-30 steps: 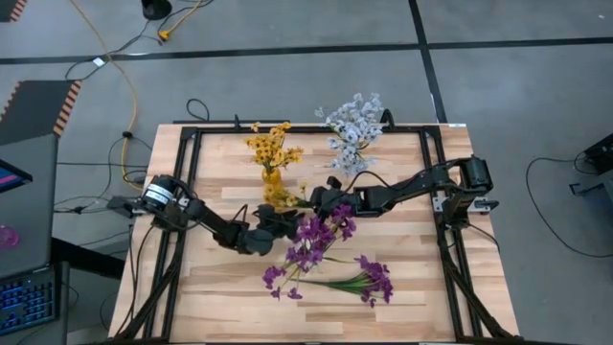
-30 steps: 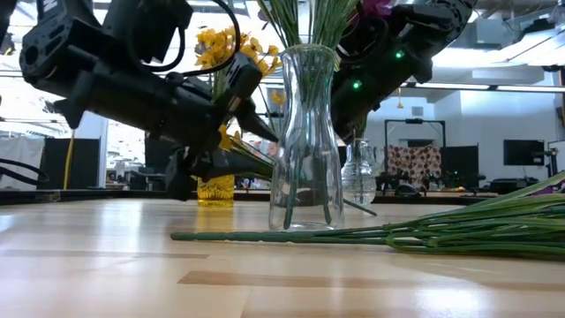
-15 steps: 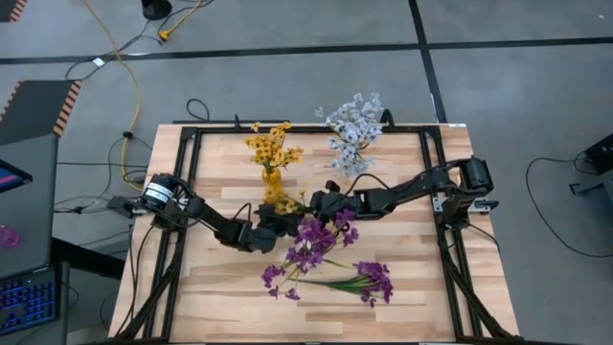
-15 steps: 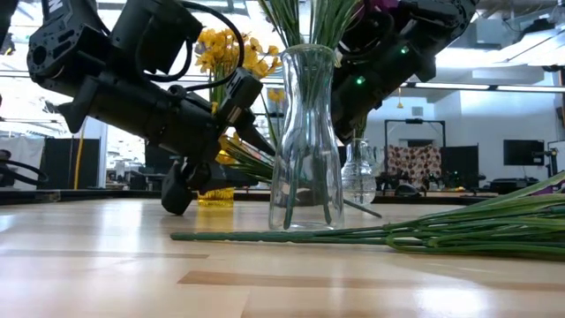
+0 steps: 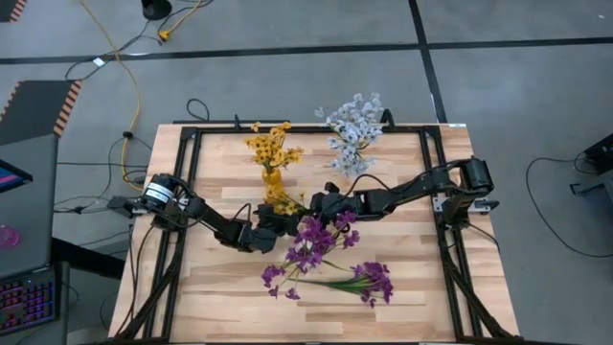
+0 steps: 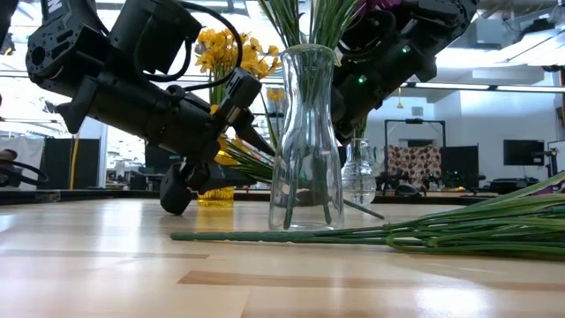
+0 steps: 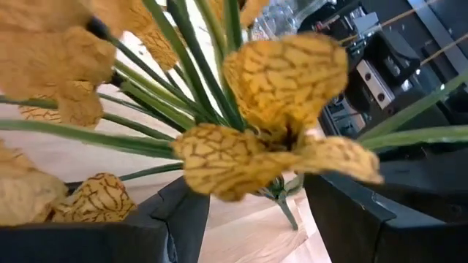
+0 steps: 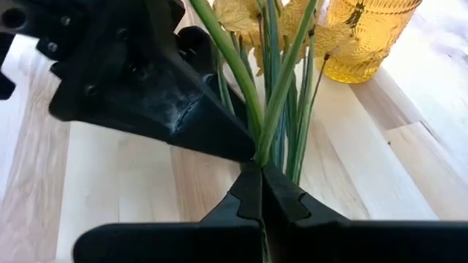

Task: Sort flowers into vase by color
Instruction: Put the yellow flowers into the yellow vase

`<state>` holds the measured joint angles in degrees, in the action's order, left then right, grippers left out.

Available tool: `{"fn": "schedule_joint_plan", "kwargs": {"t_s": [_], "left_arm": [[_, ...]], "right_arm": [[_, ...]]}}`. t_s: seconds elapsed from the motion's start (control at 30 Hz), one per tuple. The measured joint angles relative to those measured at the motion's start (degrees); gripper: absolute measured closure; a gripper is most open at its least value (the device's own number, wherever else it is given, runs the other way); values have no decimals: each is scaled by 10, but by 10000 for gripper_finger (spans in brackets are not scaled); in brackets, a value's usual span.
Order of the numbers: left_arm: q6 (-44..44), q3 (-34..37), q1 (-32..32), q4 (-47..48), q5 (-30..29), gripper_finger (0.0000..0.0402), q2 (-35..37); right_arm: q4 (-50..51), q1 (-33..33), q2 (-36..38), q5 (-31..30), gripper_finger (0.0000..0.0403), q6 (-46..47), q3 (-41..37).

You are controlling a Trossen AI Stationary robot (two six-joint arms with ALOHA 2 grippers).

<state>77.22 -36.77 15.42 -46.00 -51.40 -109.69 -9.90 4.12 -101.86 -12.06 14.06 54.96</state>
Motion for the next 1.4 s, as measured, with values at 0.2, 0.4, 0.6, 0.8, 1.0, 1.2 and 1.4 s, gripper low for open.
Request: {"fn": "schedule_joint_plan", "kwargs": {"t_s": [0.2, 0.4, 0.6, 0.8, 1.0, 1.2, 1.4], "left_arm": [[19, 0, 0, 1, -18, 191, 0], [25, 0, -4, 2, -17, 191, 0], [23, 0, -8, 1, 0, 191, 0], [20, 0, -8, -1, 1, 194, 0], [20, 0, -8, -1, 1, 238, 0], [20, 0, -8, -2, -1, 296, 0], [21, 0, -8, -2, -2, 333, 0]], "right_arm": [[-1, 1, 0, 15, 379, 0, 0], [-3, 1, 0, 21, 379, -5, 0], [-30, 3, 0, 35, 379, -27, 0], [-31, 4, 0, 35, 379, -34, 0], [-31, 4, 0, 34, 379, -34, 0], [-31, 4, 0, 34, 379, -36, 0], [-30, 4, 0, 34, 366, -36, 0]]}}
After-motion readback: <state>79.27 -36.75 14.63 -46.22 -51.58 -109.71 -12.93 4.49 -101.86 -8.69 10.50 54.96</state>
